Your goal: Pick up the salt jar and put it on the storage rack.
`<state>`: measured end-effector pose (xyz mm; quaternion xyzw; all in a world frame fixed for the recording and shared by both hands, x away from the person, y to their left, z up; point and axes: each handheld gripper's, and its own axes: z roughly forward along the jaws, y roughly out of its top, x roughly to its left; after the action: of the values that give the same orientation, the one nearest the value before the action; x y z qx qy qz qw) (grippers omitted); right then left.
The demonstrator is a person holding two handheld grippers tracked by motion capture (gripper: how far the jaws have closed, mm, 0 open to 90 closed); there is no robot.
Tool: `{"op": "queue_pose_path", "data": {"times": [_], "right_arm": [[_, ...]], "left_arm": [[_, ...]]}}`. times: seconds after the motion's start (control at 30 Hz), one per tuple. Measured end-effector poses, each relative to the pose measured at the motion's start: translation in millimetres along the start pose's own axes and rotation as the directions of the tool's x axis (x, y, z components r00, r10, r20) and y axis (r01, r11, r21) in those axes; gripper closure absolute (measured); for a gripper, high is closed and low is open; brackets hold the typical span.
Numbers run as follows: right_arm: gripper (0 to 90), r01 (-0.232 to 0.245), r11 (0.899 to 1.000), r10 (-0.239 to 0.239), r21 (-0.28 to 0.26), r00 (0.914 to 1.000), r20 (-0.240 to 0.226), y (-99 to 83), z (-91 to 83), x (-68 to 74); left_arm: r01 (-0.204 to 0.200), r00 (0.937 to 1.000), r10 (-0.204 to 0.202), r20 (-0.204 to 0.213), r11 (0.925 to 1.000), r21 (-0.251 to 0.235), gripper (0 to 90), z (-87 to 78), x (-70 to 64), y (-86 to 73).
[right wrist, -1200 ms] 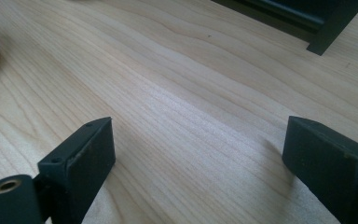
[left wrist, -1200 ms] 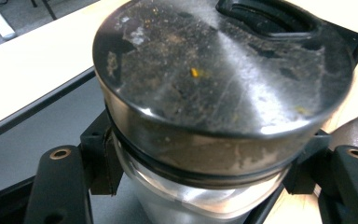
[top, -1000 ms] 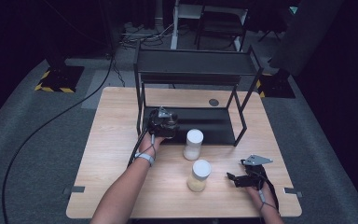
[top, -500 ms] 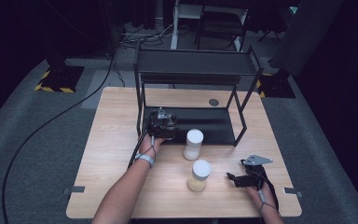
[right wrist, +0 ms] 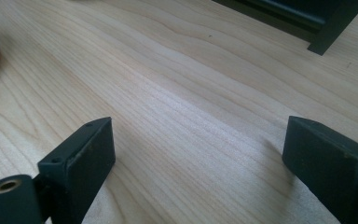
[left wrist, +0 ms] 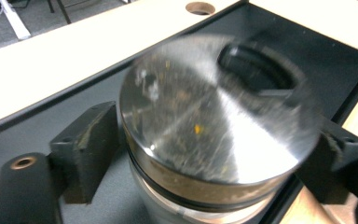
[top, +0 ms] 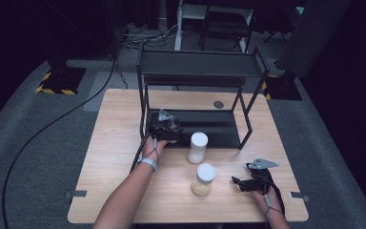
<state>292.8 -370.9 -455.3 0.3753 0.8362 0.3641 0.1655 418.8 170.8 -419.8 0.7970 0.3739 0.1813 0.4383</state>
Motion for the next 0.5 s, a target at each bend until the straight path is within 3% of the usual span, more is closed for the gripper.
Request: {"op": "queue_pose_path", "data": {"times": [0.5], "right_arm": [[8.5, 0.002, 1.000, -0.002, 0.001, 1.0000, -0.004, 0.2, 0.1, -0.6]], "left_arm": [[-0.030, 0.9995, 0.031, 0.004, 0.9968, -0.074, 12.7, -57.9, -16.8, 10.7]]}}
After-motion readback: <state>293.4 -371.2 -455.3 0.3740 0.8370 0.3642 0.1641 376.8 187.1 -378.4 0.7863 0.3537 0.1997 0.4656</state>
